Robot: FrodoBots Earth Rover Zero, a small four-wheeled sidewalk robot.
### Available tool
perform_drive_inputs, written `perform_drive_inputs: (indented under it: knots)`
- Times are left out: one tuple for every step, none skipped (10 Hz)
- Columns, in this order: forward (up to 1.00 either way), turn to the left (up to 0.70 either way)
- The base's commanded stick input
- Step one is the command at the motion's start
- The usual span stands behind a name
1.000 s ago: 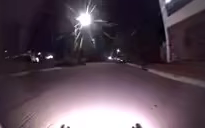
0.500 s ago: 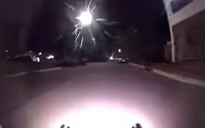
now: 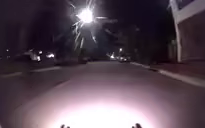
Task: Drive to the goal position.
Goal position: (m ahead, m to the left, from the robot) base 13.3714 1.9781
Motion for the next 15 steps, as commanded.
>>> perform_drive_inputs:
  knots:
    - [0.85,0.00]
    - [0.85,0.00]
    - [0.85,0.00]
    - [0.85,0.00]
    - [0.85,0.00]
    - [0.85,0.00]
    - [0.85,-0.14]
    - [0.85,-0.34]
    - [0.85,-0.34]
    - [0.85,-0.34]
    - [0.85,-0.02]
    - [0.85,0.00]
    - [0.85,0.00]
    - [0.85,0.00]
    - [0.85,0.00]
